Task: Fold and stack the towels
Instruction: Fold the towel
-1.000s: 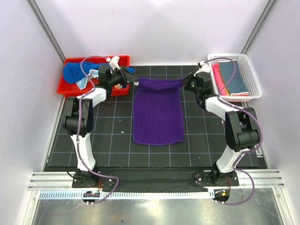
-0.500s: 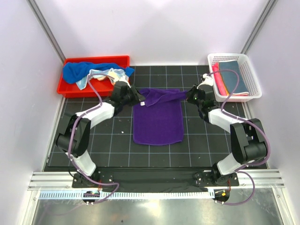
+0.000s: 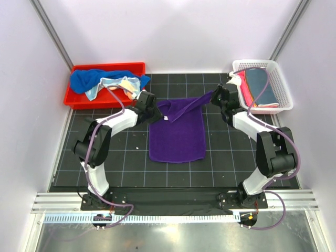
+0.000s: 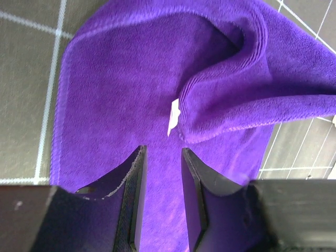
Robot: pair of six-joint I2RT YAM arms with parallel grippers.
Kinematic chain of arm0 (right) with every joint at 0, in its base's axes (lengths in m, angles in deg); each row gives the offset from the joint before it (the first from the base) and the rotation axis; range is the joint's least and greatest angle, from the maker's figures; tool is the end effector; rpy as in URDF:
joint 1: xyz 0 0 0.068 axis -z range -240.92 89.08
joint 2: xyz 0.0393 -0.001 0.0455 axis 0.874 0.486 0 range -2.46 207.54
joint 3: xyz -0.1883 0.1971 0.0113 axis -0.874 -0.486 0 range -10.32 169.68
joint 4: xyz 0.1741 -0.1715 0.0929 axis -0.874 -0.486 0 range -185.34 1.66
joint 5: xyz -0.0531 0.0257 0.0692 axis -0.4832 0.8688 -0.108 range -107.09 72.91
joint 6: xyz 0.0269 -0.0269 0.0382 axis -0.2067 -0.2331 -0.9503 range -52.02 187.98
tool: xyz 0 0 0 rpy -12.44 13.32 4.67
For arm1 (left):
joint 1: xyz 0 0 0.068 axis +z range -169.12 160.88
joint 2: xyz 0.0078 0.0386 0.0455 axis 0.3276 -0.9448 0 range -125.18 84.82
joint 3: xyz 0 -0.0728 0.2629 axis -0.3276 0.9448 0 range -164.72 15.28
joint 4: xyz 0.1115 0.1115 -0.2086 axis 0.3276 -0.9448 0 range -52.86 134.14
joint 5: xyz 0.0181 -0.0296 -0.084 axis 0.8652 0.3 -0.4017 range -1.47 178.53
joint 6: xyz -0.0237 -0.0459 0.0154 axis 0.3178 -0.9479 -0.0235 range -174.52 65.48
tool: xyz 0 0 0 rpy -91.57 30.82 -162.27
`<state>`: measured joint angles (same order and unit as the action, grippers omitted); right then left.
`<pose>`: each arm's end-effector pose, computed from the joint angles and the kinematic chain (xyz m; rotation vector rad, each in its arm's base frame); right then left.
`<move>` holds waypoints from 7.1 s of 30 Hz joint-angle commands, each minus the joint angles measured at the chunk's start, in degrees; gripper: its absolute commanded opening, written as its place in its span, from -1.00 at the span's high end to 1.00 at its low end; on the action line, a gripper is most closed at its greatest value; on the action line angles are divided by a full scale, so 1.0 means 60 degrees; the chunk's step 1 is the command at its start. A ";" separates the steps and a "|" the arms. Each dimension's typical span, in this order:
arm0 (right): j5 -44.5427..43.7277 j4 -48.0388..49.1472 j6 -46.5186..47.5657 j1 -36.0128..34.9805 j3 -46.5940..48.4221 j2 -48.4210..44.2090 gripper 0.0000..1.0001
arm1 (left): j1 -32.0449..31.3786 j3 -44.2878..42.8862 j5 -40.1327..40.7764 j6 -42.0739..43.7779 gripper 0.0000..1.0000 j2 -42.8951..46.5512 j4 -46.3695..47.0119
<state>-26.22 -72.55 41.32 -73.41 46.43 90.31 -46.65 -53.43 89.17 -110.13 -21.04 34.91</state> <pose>0.3610 0.0741 0.2439 0.3445 1.9002 0.3053 0.3543 -0.1841 0.1880 -0.6089 2.4119 -0.6500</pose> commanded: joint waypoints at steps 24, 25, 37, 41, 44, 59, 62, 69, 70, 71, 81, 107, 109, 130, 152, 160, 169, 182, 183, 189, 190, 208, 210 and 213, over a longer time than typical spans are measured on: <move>0.0071 0.0063 0.0150 0.0060 0.0854 0.0300 0.98 | -0.0334 -0.1761 0.0361 -0.0296 0.49 -0.1633 -0.0394; 0.0071 0.0063 0.0150 0.0075 0.0854 0.0300 0.98 | -0.0334 -0.1776 0.0405 -0.0253 0.54 -0.1648 -0.0394; 0.0173 -0.0025 0.0224 0.0060 0.0942 0.0212 0.98 | -0.0290 -0.2362 0.0727 0.0391 1.00 -0.1562 -0.1038; 0.0217 -0.0112 0.0311 0.0061 0.0986 0.0022 0.98 | -0.0143 -0.2333 0.0932 0.0611 1.00 -0.0873 -0.1361; 0.0275 -0.0142 0.0312 0.0061 0.0986 -0.0154 0.98 | 0.0002 -0.2391 0.1137 0.0860 1.00 -0.0229 -0.1639; 0.1125 0.0078 -0.0025 0.0060 0.2477 -0.0214 0.98 | 0.1438 -0.4836 0.0451 0.1812 1.00 0.0272 -0.2708; 0.1359 0.0093 -0.0157 0.0075 0.2962 0.0036 0.98 | 0.1599 -0.5685 0.0158 0.2032 1.00 -0.0211 -0.2898; 0.1740 0.0165 -0.0186 0.0031 0.2862 0.0022 0.98 | 0.1922 -0.6801 -0.0765 0.2677 1.00 -0.0652 -0.3645; 0.1755 0.0224 -0.0172 0.0017 0.2658 -0.0080 0.98 | 0.1922 -0.6786 -0.0839 0.2808 1.00 -0.0637 -0.3690; 0.1755 0.0254 -0.0157 0.0002 0.2540 -0.0139 0.98 | 0.1922 -0.6714 -0.0912 0.2853 1.00 -0.0608 -0.3734; 0.1668 0.0430 -0.0216 -0.0261 0.0987 -0.0929 0.98 | 0.1922 -0.5016 -0.1586 0.3029 1.00 0.0300 -0.3588; 0.0788 -0.1079 -0.0523 -0.1463 -0.2076 -0.3626 0.98 | 0.1571 -0.0121 -0.2041 0.2663 1.00 0.3449 -0.2533; 0.0847 -0.1138 -0.0552 -0.1492 -0.2207 -0.3772 0.98 | 0.1512 0.0127 -0.2027 0.2663 1.00 0.3552 -0.2533; 0.0686 -0.1943 -0.0640 -0.1727 -0.3057 -0.5164 0.98 | 0.1131 0.1226 -0.2173 0.2589 1.00 0.4826 -0.2460; 0.0745 -0.2441 -0.0816 -0.1888 -0.3716 -0.6438 0.98 | 0.0897 0.1959 -0.2231 0.2619 1.00 0.5676 -0.2651; 0.0657 -0.2851 -0.0787 -0.2005 -0.3804 -0.6819 0.98 | 0.0911 0.2032 -0.2290 0.2633 1.00 0.5852 -0.2753; 0.0715 -0.2866 -0.0845 -0.2093 -0.4199 -0.6908 0.98 | 0.0853 0.2573 -0.2349 0.2590 1.00 0.6028 -0.2621; 0.1243 -0.2984 -0.1021 -0.2122 -0.5092 -0.6453 0.98 | 0.0428 0.3658 -0.2437 0.2340 1.00 0.5647 -0.1904; 0.1315 -0.2955 -0.1036 -0.2122 -0.5180 -0.6410 0.98 | 0.0399 0.3716 -0.2408 0.2326 1.00 0.5661 -0.1903; 0.1389 -0.2881 -0.1095 -0.2122 -0.5547 -0.6248 0.98 | 0.0340 0.4010 -0.2393 0.2267 1.00 0.5574 -0.1757; 0.1389 -0.2895 -0.1109 -0.2108 -0.5562 -0.6277 0.98 | 0.0311 0.4039 -0.2378 0.2253 1.00 0.5574 -0.1742; 0.1345 -0.4038 -0.0933 -0.2108 -0.4975 -0.7156 0.98 | 0.0311 0.3878 -0.2392 0.2282 1.00 0.6042 -0.2401; 0.1374 -0.4024 -0.0963 -0.2108 -0.5093 -0.7127 0.98 | 0.0311 0.4023 -0.2436 0.2296 1.00 0.6028 -0.2401; 0.1389 -0.3994 -0.1007 -0.2122 -0.5239 -0.7113 0.98 | 0.0311 0.4185 -0.2509 0.2282 1.00 0.5984 -0.2358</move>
<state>-18.32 -97.20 35.49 -85.94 15.00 48.26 -44.56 -29.06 75.40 -96.30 13.49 20.70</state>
